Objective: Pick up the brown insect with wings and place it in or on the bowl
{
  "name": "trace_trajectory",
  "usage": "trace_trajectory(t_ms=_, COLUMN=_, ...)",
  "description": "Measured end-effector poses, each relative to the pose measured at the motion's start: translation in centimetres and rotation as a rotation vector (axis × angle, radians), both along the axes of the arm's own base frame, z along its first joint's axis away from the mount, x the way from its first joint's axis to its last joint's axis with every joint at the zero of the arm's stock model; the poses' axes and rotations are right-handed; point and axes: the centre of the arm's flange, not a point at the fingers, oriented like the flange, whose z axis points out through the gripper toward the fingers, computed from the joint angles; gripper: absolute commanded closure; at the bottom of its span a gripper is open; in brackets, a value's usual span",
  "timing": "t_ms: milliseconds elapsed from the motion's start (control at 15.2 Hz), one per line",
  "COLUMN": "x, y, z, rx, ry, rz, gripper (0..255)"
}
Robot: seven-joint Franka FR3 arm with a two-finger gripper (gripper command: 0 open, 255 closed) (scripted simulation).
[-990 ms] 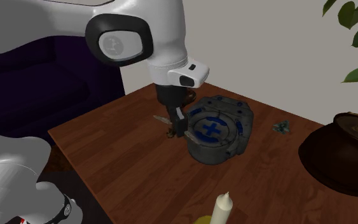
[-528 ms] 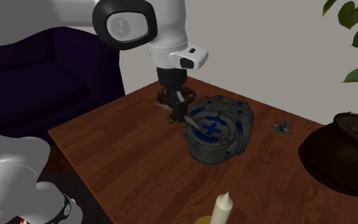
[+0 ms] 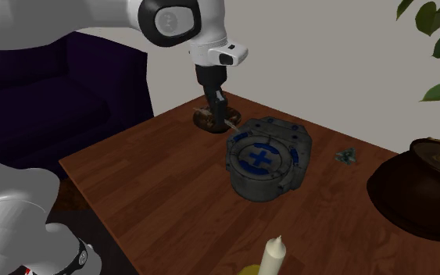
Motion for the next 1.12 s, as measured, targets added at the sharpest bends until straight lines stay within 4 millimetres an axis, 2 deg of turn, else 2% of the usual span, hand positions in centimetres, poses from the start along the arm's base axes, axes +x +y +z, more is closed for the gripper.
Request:
trace_trajectory(t_ms=396, x=0.3, y=8.3, z=0.5, rx=0.0, ry=0.0, rz=0.001, gripper=255)
trace_trajectory(t_ms=594, x=1.1, y=12.1, z=0.9, rx=0.001, ry=0.0, rz=0.0, gripper=255)
trace_trajectory(t_ms=792, x=0.9, y=16.2, z=0.8, rx=0.0, ry=0.0, rz=0.002, gripper=255)
trace_trajectory(t_ms=924, x=1.0, y=17.2, z=0.6, rx=0.0, ry=0.0, rz=0.0, gripper=255)
trace_trajectory(t_ms=1122, x=1.0, y=17.6, z=-0.6, rx=0.001, ry=0.0, rz=-0.001, gripper=255)
